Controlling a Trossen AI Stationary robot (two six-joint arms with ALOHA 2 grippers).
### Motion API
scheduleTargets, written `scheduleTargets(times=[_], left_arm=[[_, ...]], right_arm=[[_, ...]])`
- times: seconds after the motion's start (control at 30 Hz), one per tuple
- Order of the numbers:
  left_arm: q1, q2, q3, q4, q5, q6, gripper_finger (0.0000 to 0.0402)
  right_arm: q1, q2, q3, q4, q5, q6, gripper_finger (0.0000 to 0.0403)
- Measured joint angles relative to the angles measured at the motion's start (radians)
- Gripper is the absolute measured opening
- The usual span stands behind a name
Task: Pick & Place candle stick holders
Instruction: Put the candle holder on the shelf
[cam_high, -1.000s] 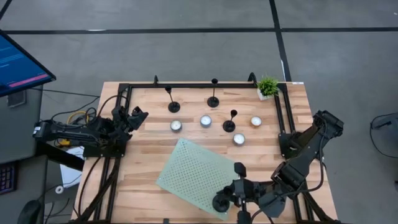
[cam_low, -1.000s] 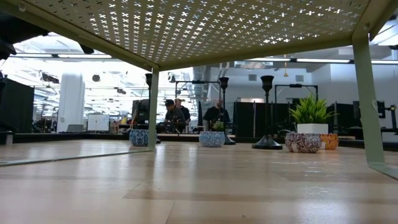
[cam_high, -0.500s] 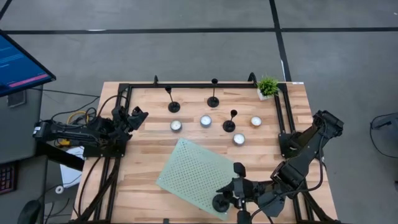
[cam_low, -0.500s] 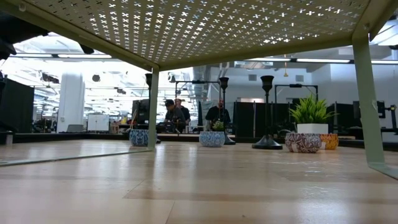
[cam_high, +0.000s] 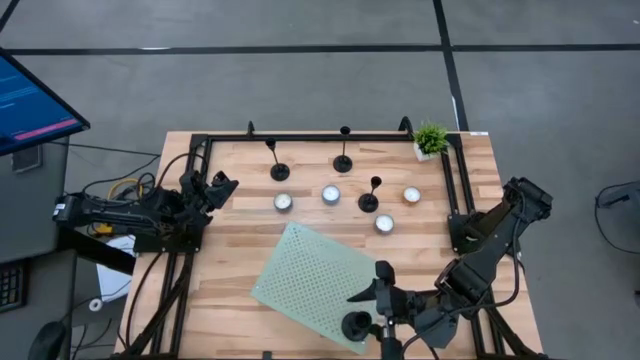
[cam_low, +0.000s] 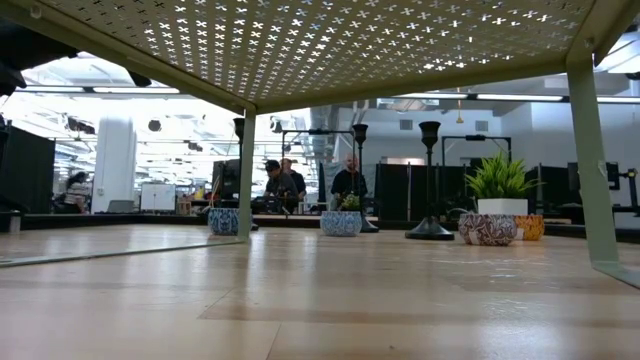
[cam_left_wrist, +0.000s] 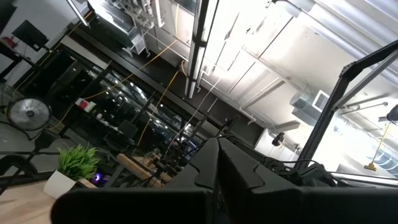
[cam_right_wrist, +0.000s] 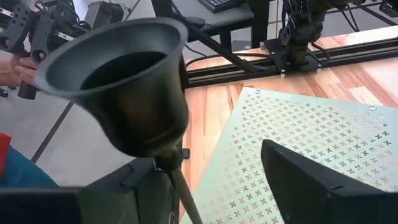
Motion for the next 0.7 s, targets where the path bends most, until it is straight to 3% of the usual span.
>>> scheduleTargets(times=[0.7], left_arm=[[0.000,0.000,0.000,0.000,0.030,0.000,0.0013]], right_arm=[[0.018,0.000,0.000,-0.010,0.000,0.019,0.0297]])
